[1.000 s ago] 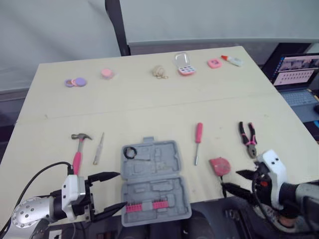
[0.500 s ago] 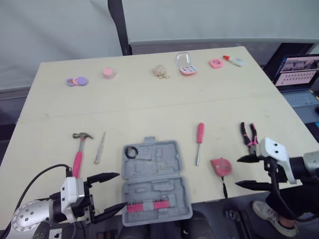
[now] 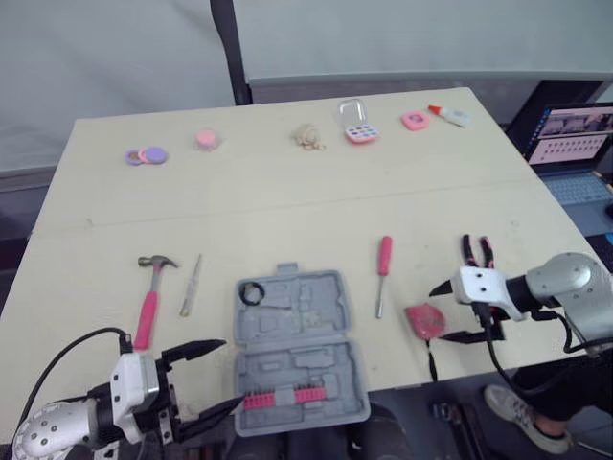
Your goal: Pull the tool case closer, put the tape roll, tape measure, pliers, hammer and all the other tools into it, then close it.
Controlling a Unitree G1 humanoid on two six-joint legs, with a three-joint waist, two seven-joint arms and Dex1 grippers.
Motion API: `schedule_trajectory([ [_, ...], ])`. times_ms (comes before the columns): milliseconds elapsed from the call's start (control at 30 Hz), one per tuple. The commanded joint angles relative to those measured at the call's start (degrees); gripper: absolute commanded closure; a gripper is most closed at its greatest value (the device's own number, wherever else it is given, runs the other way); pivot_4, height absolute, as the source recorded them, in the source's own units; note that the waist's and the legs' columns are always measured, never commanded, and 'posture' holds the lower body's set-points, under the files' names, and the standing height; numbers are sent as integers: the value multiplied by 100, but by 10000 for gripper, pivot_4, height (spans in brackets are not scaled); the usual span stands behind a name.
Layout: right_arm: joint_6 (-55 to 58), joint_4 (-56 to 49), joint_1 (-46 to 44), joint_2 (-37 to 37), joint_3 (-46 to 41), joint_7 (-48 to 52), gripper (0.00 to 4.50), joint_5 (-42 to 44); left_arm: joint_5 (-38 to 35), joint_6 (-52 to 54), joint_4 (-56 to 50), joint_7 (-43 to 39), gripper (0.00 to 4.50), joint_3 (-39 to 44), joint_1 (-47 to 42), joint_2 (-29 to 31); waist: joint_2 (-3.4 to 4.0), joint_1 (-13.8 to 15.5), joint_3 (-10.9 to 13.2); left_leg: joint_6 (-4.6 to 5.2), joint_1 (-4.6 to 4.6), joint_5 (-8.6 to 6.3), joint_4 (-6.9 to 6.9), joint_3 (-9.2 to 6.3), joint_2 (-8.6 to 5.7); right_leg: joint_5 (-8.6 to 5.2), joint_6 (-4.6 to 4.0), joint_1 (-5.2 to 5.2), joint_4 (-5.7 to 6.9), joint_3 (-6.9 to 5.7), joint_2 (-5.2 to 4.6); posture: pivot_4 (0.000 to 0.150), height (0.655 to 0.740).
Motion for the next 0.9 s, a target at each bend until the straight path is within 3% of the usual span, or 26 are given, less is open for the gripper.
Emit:
schedule_trajectory([
  [33,-136,58,-132,25,-39,141,527,-40,-13,-128,-227,61,0,80,79,-38,3,-4,2,-1,1,1,1,0,0,0,0,0,-1,0,0,1500,7287],
  [900,-748,832,-432,669,110,125,527,-364,-431,-349,-124,-402,0,491,469,-134,3,-17,2,-4,2,1,5,3,2,-1,-2,-1,13,2,0,1500,7287],
])
